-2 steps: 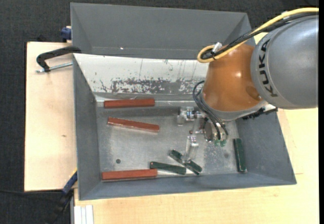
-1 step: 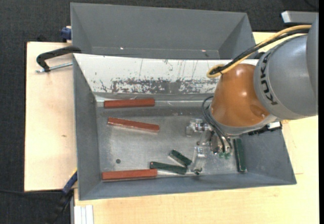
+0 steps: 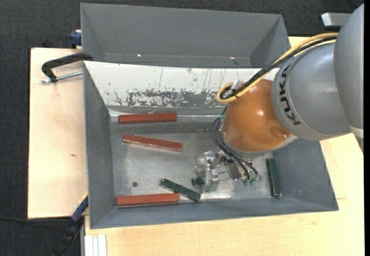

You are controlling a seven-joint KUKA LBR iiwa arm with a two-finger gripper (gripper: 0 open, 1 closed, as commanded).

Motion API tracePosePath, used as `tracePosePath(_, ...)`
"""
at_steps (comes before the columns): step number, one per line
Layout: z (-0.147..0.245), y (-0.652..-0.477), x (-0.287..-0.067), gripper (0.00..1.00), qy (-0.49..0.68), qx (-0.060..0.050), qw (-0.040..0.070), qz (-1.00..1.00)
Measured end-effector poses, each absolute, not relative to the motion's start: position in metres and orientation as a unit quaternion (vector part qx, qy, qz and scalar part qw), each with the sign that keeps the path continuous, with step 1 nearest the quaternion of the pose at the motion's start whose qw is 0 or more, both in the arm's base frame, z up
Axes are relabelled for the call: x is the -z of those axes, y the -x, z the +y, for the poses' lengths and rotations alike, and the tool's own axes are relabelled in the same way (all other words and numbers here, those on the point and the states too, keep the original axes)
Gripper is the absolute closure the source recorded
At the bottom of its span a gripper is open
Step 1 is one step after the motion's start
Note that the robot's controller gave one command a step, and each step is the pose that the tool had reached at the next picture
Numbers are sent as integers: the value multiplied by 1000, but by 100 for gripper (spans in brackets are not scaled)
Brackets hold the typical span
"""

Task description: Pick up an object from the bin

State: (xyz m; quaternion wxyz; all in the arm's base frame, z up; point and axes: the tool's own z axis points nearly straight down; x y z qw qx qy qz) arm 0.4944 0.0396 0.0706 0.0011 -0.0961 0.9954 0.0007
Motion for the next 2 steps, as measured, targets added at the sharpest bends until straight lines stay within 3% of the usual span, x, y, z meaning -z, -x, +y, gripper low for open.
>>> tracePosePath(1, 40, -494, -71, 100, 96, -1, 1, 995)
tracePosePath(2, 64, -535, -267, 100, 110, 0, 6, 994)
